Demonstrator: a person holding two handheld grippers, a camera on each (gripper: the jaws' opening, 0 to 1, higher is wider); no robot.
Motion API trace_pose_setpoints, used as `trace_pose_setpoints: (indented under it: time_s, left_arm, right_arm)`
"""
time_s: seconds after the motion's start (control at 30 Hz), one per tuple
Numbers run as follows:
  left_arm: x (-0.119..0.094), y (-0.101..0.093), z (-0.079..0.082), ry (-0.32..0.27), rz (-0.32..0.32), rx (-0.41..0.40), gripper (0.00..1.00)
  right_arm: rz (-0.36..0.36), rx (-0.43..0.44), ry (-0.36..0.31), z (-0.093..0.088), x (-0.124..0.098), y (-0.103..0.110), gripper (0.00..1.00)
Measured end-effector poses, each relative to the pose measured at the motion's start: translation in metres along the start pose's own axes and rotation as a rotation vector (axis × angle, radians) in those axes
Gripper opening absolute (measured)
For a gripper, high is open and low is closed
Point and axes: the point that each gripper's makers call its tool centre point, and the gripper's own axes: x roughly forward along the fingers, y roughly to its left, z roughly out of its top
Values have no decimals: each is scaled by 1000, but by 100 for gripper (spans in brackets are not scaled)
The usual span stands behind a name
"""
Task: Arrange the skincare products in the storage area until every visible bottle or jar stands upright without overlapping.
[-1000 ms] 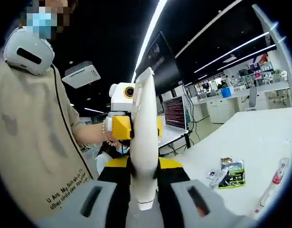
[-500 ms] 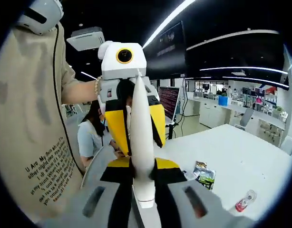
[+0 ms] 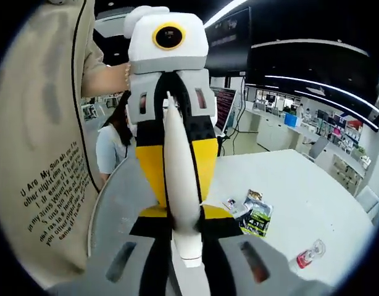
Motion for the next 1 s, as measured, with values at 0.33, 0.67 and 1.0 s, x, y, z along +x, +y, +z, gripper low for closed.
trace_pose_setpoints:
  time_s: [0.33,0.67,1.0]
  left_arm:
    - [19,13,-4,17,-56,31,8]
    - [51,34,-17,54,-125,23,8]
    - [91,72,-41,79,-138,-56,8]
  right_arm:
    - [-57,72,17,-21,-4,-17,19]
    - [-185,204,-2,-53,-3,-36,28]
    - [-342,344,3,-92,-16,-56,55]
